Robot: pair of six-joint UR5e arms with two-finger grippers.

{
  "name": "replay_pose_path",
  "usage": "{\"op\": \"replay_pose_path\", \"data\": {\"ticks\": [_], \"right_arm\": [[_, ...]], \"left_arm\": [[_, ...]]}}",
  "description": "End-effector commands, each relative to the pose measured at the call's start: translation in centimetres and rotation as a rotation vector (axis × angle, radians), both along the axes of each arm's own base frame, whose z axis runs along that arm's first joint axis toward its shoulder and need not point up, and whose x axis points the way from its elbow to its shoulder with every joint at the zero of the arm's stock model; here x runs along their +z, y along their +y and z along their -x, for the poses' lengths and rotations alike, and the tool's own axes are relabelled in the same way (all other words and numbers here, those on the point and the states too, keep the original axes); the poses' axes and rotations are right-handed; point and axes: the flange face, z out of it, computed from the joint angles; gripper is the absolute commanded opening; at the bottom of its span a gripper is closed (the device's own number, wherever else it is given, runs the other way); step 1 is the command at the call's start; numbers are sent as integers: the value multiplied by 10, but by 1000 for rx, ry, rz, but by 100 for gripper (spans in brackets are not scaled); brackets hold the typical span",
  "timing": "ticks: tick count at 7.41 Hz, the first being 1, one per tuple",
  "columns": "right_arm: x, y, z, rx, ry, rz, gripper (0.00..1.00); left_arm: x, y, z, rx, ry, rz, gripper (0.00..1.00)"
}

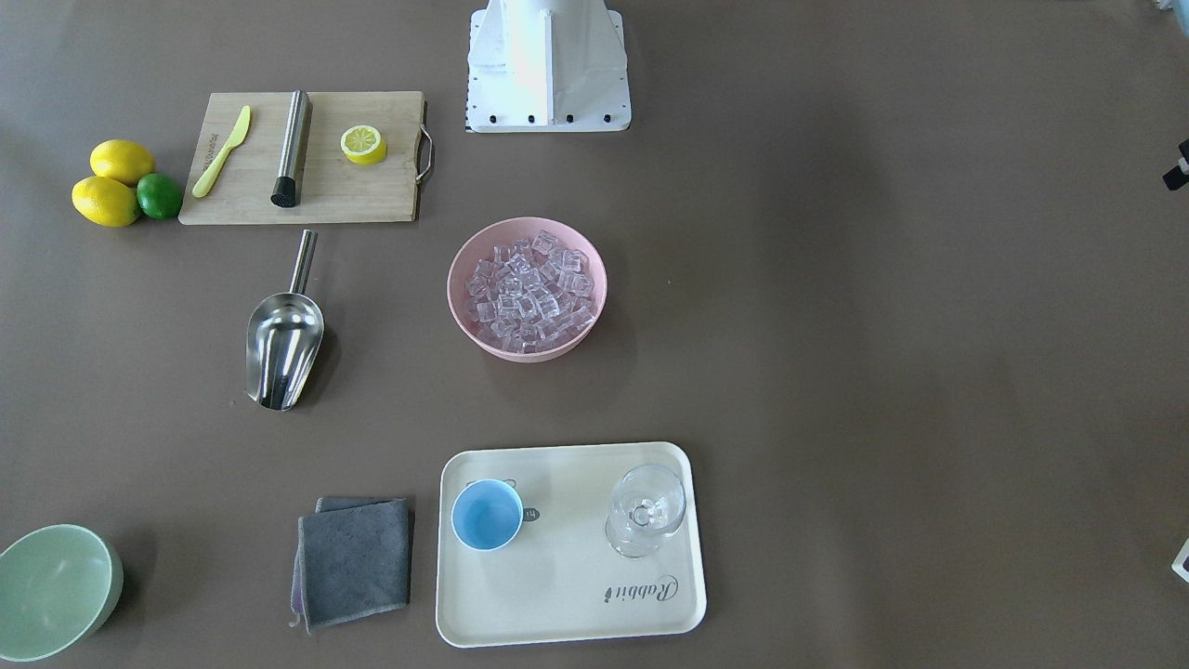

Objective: Put ice in cup with scoop

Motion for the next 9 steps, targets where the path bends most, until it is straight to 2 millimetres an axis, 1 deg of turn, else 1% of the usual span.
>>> {"op": "replay_pose_path", "data": {"ticks": [1,3,5,6,7,8,9], "right_arm": [[-38,8,23,52,-29,42,100],[-68,12,56,58,-41,65,100],[-89,16,82,55,-52,79,100],[-106,19,100,68,-60,104,100],[-124,24,128,80,-72,143,100],[-148,24,160,83,-87,172,100],[-167,26,199,85,-93,220,100]], "left_arm": [[1,1,0,0,0,4,99],[3,2,0,0,0,7,99],[3,4,0,0,0,9,99],[2,4,0,0,0,6,99],[-11,0,-6,13,2,-23,99],[-32,-2,-36,86,8,-68,99],[-67,-14,-65,146,22,-145,99]]}}
